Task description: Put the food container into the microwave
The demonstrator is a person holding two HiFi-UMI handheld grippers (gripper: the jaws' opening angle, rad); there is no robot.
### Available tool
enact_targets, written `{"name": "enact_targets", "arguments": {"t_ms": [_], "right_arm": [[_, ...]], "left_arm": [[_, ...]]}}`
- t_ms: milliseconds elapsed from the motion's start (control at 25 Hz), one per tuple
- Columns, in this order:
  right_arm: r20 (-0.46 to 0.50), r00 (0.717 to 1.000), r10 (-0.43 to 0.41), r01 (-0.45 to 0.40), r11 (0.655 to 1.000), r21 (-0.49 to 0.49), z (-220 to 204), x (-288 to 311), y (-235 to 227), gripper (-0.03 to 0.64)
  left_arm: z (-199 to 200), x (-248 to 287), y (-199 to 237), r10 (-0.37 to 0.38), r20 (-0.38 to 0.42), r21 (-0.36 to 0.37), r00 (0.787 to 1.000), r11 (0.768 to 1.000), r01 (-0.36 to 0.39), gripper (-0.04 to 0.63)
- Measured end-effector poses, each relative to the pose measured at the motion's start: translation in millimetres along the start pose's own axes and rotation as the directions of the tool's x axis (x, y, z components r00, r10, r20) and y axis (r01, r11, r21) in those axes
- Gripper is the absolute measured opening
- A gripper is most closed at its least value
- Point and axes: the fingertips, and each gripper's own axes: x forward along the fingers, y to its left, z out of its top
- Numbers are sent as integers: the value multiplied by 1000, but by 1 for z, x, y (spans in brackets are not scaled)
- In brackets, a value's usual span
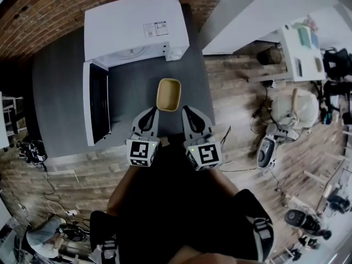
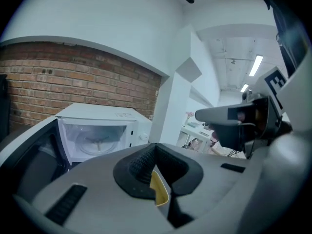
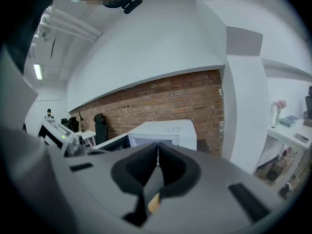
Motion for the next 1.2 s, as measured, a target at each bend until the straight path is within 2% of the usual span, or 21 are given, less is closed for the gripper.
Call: {"name": "enact_targets", "arguments": {"t_ms": [160,240,480,800,1200], "right_arm": [[-15,1000,11,-11,1000,2,1,8,-20,34],[-19,1000,16,-16,1000,4,0,11,-29,34],[-43,998,35,-34,999,16,-6,20,-48,34],[-65,996,52,-51,998,24,-12,30,-66,34],[-89,994,59,-56,998,38,-18,36,-82,34]], "left_arm": [[-25,25,4,20,-76,-23,997,1000,-21,35],[-37,35,5,27,-113,-25,993,999,-30,75],[-81,63,10,51,-230,-20,972,998,-57,115],[-152,86,27,98,-392,-46,915,991,-126,146],[-220,101,49,137,-521,-79,843,975,-207,160]]}}
